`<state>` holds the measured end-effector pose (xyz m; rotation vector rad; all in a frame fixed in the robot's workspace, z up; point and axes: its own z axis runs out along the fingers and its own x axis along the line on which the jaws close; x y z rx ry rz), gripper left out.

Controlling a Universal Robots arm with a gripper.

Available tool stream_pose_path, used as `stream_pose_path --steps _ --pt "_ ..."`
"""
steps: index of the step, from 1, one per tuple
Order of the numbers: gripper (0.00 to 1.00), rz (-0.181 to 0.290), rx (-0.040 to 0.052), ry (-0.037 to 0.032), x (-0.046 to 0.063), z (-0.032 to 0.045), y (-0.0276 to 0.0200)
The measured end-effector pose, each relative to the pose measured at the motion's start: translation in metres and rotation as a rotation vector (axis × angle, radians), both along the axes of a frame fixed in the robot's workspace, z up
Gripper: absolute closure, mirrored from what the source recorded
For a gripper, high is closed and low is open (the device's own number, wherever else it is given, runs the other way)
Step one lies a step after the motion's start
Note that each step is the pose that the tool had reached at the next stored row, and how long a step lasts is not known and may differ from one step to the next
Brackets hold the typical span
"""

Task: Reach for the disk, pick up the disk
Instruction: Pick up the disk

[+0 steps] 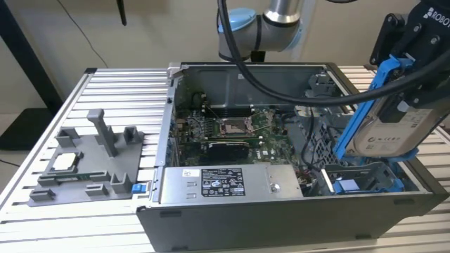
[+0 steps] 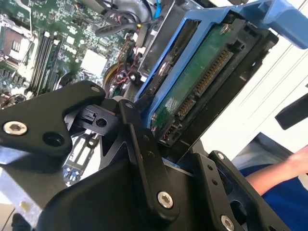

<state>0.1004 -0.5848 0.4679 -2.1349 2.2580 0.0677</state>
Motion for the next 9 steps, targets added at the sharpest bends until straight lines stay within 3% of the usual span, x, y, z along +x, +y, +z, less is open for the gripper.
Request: stream_pose_path --steps 4,9 --pt "1.0 0.0 0.0004 0.0 0.0088 -0.0031 -0.0017" --pt "1.0 0.0 0.0001 0.0 0.0099 -0.0032 -0.0017"
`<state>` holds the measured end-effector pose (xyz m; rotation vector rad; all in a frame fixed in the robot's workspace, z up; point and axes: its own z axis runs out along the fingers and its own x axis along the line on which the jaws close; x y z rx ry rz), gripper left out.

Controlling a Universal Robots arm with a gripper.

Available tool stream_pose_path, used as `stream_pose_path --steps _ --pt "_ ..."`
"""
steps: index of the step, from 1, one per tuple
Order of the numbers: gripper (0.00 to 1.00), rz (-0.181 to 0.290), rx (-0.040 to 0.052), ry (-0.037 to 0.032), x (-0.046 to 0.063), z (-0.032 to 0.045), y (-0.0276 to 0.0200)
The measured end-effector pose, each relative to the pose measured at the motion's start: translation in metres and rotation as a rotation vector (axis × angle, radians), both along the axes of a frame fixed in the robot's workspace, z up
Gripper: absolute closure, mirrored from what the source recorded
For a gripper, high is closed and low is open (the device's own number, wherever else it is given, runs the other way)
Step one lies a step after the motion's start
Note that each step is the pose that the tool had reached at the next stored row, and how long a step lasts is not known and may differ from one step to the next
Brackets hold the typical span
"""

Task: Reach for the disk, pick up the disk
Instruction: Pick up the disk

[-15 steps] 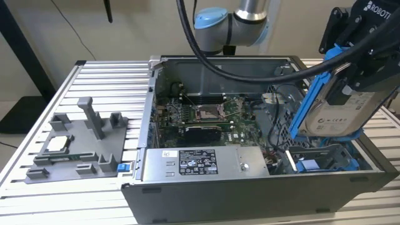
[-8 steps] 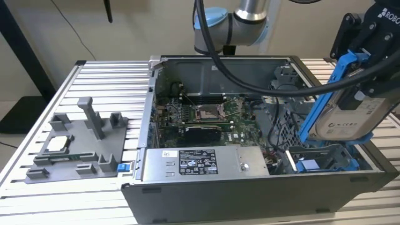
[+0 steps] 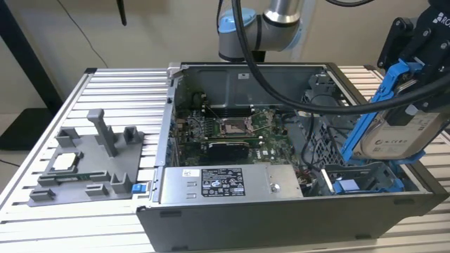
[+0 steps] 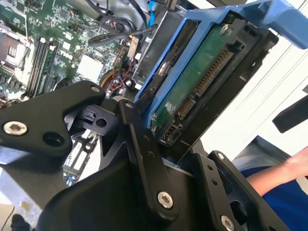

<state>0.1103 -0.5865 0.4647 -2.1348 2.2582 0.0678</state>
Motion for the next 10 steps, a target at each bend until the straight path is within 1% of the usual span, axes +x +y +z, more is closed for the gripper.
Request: stream_pose_path --steps 10 --pt "1.0 0.0 0.0001 0.0 0.0 0.0007 0.0"
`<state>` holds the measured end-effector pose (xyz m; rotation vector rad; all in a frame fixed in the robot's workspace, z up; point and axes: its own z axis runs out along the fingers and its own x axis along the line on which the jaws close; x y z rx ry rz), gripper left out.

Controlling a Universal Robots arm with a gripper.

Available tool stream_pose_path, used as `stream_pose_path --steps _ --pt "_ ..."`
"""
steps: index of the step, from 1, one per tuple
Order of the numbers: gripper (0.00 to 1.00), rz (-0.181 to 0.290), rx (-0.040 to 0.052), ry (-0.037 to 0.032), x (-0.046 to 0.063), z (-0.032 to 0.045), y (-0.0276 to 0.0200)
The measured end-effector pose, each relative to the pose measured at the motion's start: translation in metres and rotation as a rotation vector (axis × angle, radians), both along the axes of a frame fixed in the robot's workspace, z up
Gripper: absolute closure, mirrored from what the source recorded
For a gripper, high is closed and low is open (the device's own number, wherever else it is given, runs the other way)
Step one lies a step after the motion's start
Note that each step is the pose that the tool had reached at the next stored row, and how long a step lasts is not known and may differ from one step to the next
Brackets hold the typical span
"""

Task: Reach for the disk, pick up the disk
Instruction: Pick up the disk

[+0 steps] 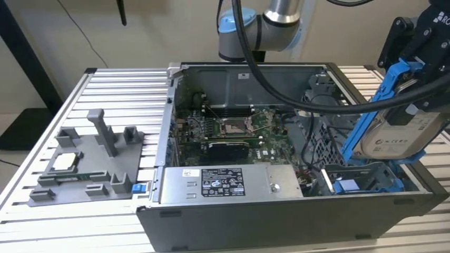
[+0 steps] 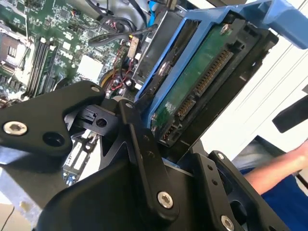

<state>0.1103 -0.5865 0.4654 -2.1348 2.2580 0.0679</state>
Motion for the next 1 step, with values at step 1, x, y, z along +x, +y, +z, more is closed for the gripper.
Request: stream_pose_path --steps 1 --pt "1.0 0.0 -0.0001 0.0 0.0 0.0001 0.0"
